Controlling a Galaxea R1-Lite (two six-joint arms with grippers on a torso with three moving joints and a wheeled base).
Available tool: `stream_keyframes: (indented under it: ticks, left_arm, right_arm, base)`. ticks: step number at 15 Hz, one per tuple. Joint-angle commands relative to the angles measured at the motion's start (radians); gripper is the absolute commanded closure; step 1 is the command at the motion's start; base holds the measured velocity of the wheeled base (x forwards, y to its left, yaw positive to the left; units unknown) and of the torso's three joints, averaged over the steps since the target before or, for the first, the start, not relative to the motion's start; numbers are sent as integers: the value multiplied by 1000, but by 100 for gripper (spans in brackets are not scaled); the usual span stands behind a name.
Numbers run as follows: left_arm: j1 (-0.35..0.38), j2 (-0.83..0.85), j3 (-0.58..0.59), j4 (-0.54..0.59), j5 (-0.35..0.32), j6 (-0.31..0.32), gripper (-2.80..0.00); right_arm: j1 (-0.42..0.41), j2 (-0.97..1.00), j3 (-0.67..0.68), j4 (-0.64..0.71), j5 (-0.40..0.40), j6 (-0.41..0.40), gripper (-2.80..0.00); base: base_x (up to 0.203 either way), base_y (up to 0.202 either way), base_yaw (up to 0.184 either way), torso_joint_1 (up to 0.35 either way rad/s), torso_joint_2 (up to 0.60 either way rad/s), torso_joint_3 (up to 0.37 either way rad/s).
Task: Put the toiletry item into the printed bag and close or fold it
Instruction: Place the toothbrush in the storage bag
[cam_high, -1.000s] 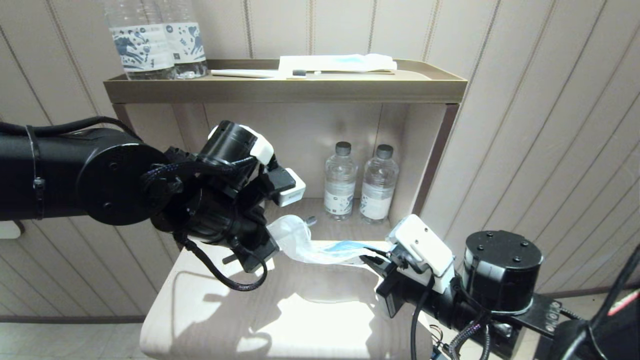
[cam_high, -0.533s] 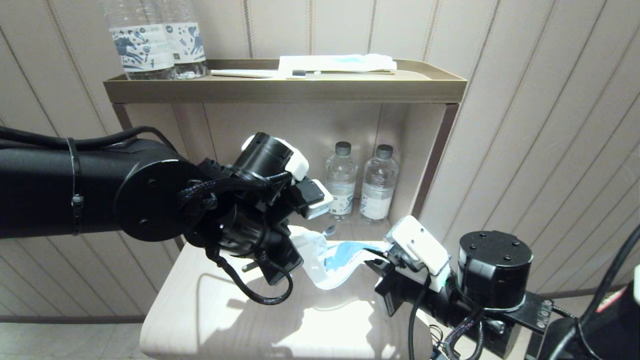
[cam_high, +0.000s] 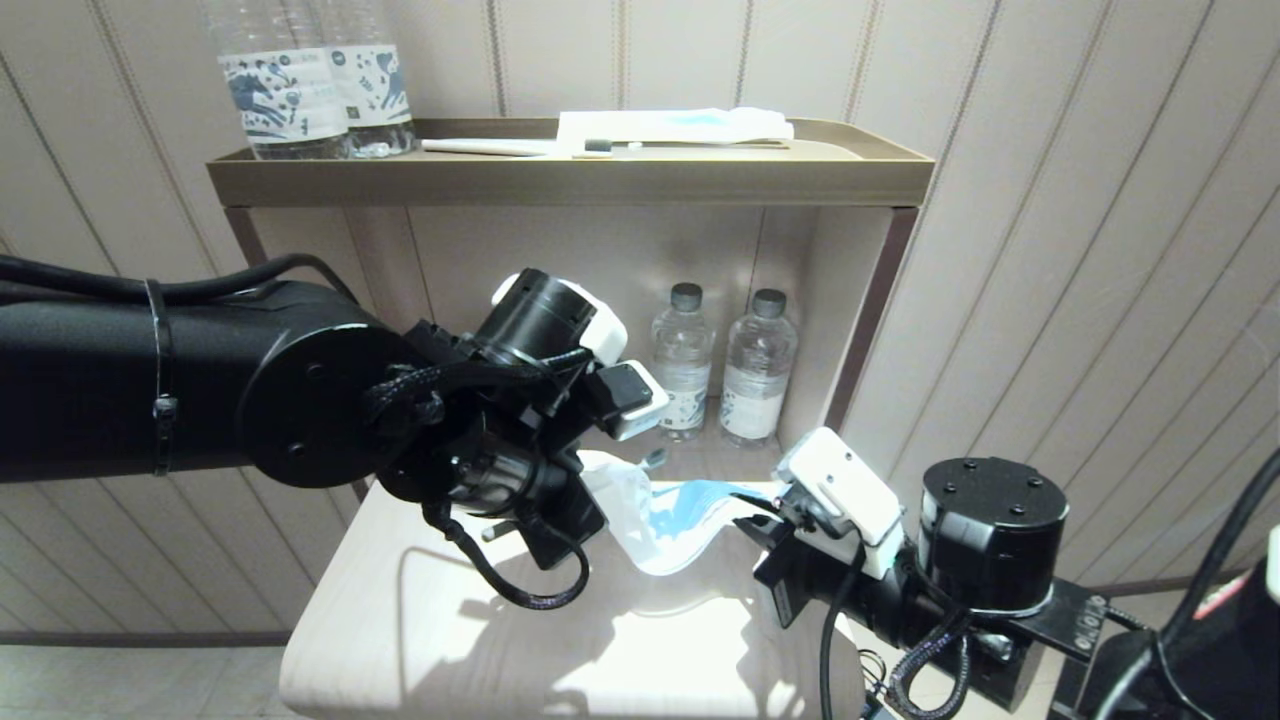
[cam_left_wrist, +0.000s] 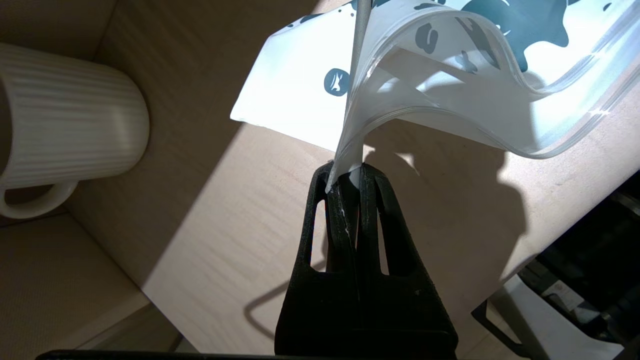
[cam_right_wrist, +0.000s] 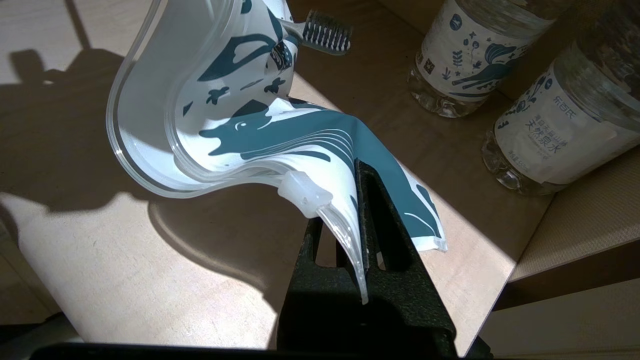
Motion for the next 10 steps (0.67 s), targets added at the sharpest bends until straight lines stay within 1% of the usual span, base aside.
stream_keyframes:
  ticks: [1,3,6,10]
  left_arm:
    - [36,-15,10,5,2,2,0]
    - [93,-64,32,16,2,10,0]
    - [173,-143,42,72,1,17,0]
    - [193,-180,41,89,1,27,0]
  right_arm:
    - [-4,-3,0,-7,2,-2,0]
    - [-4,-14,-1,-6,2,-3,0]
    - [-13,-16,-1,-7,7,-3,0]
    - [-16,-18,2,-9,7,-4,0]
  base:
    - [0,0,0,0,0,0]
    - [0,0,0,0,0,0]
    - [0,0,0,0,0,0]
    - [0,0,0,0,0,0]
